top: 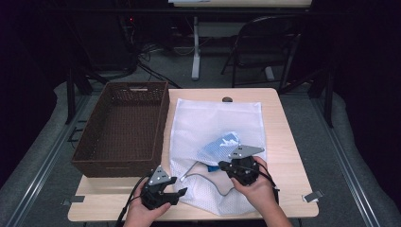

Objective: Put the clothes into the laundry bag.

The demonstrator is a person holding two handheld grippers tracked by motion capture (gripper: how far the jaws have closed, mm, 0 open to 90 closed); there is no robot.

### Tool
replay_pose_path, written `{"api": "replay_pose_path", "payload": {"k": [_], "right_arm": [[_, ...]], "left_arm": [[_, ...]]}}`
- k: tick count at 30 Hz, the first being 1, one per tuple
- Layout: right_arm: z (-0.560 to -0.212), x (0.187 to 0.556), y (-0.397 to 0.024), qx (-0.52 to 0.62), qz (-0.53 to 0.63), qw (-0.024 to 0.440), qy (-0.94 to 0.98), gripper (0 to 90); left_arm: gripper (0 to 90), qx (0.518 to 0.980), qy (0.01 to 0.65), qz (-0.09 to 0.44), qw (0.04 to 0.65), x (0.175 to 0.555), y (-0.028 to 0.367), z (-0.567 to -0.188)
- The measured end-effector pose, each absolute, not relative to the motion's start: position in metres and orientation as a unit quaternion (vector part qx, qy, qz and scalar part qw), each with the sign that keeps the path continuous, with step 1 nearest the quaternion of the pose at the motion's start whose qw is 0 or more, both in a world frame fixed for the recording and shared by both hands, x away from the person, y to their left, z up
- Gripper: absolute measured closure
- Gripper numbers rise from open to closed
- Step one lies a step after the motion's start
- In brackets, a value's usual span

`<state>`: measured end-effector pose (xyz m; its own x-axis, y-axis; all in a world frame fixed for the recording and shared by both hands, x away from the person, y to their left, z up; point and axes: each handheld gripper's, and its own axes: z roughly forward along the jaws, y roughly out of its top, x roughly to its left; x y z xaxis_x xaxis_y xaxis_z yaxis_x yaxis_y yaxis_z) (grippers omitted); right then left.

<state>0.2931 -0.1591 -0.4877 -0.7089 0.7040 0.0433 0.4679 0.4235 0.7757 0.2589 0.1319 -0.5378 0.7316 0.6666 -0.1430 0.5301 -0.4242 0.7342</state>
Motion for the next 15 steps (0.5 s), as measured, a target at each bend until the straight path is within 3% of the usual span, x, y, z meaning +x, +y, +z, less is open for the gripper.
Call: {"api": "replay_pose_path", "payload": {"k": [15], "right_arm": [[-0.530, 0.290, -0.165, 0.370, 0.383, 0.122, 0.837, 89.0]], "left_arm": [[44.2, 0.843, 0.365, 0.085, 0.385, 0.264, 0.134, -0.551]]}}
